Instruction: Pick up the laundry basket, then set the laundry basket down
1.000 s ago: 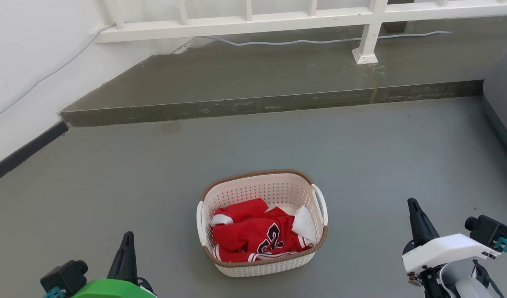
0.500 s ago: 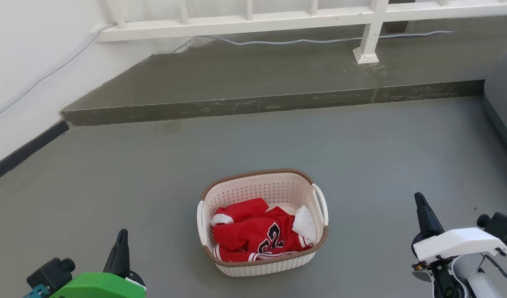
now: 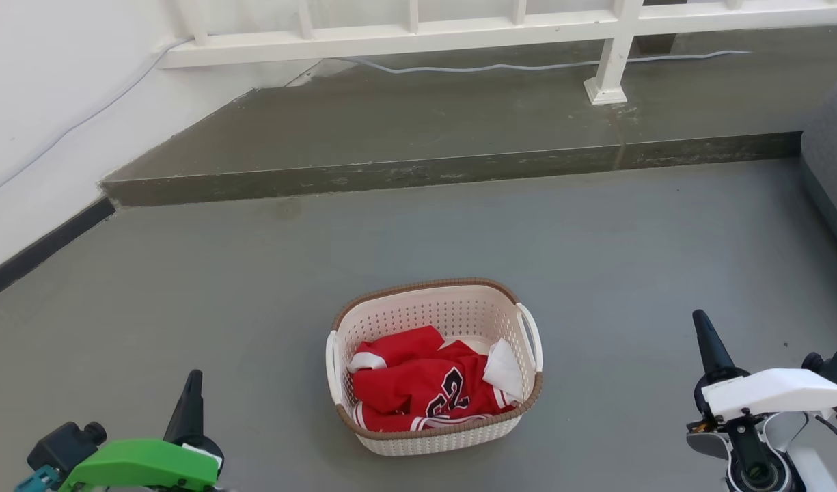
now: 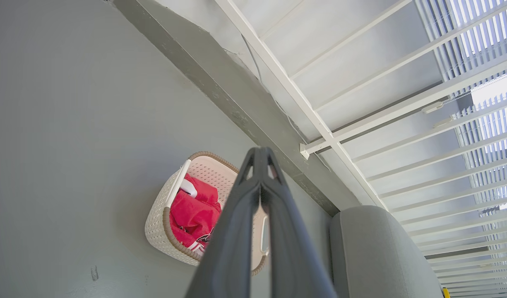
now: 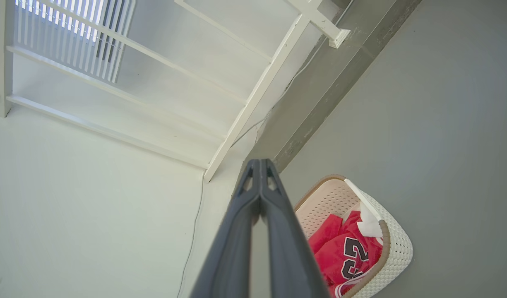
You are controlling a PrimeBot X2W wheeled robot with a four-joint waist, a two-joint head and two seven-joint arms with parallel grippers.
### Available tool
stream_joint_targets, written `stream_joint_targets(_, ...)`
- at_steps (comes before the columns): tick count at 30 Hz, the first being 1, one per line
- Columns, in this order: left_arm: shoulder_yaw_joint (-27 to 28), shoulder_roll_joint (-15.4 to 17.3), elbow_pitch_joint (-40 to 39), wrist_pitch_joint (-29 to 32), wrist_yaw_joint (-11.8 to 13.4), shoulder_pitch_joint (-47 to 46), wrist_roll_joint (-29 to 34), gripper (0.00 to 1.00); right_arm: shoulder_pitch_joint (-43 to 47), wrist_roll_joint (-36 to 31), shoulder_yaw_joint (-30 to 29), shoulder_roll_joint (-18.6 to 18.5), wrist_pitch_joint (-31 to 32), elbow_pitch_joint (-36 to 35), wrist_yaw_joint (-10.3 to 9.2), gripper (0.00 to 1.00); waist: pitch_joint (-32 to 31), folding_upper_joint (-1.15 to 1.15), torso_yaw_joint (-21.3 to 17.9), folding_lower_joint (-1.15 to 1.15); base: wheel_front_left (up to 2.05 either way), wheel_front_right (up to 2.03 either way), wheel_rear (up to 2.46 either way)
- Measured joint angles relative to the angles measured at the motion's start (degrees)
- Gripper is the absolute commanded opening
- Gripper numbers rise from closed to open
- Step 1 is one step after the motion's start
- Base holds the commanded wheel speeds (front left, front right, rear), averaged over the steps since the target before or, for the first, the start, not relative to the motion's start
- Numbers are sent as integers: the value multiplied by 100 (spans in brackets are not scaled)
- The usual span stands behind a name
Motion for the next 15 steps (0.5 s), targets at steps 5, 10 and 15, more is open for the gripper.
stream_joint_targets(5, 63, 3, 54, 74, -65, -85, -350, 0, -70, 331, -97, 9, 58, 25, 49, 0, 3, 0, 5, 0, 0, 0, 0)
stream_joint_targets(10, 144, 7, 122, 141, -102, -144, -692, 0, -96, 662, -183, 20, 159, 42, 100, 0, 6, 0, 9, 0, 0, 0, 0)
stream_joint_targets(15, 205, 10, 178, 200, -197, -167, -1043, 0, -120, 994, -280, 32, 233, 58, 156, 0, 8, 0, 14, 0, 0, 0, 0)
